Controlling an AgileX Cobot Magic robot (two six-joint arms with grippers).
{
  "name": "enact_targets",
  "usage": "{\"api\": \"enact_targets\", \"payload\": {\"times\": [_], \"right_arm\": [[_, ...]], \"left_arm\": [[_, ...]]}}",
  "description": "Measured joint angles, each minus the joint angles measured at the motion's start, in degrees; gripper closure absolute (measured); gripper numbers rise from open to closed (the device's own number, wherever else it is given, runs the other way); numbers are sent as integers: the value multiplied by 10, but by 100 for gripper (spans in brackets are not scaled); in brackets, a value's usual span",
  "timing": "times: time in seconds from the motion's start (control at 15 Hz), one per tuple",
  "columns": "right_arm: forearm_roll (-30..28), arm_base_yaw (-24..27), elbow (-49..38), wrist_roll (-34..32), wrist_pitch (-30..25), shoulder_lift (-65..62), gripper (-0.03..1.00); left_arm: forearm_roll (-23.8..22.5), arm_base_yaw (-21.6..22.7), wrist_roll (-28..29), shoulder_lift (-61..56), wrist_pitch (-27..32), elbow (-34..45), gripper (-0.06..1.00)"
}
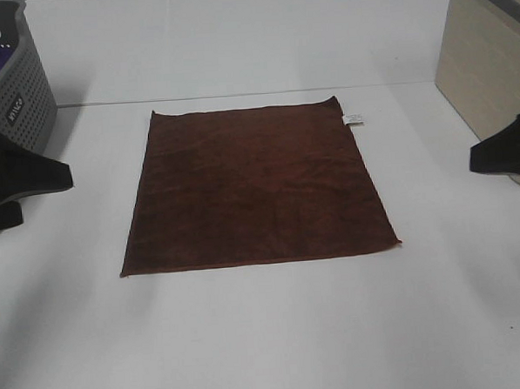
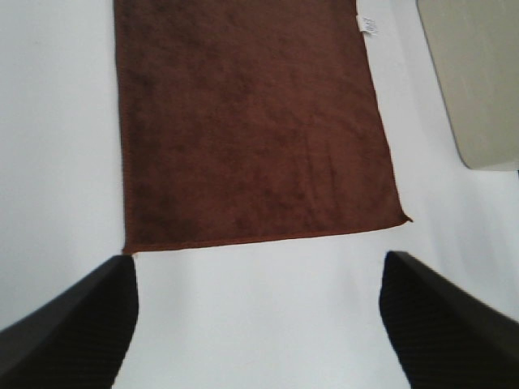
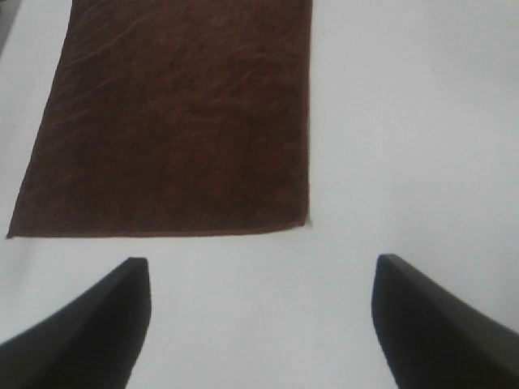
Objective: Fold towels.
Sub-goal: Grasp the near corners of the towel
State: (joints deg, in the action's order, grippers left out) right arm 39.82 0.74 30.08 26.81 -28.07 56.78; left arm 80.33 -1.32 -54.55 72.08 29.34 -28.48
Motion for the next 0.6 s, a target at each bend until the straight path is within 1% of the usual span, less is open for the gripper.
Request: {"api": "enact_targets", "payload": {"times": [0.13,0.2,0.27,0.33,0.47,0.6], "right_arm": [[70,0,19,73,-7,82,23],[91,0,37,92,-23,121,23],[101,0,64,99,-50,165,23],[104,0,91,101,-78,208,23],[108,0,151,103,-140,284,23],[108,0,199,104,-178,350,23]], "left_arm": [[117,0,-99,60,33,0,19],[159,0,-147,89,53,0,19],[177,0,-179,124,69,-2,19],[183,0,-194,156,83,-11,19],[185,0,-202,224,112,-40,19],[184,0,-202,280,123,-77,19]]}}
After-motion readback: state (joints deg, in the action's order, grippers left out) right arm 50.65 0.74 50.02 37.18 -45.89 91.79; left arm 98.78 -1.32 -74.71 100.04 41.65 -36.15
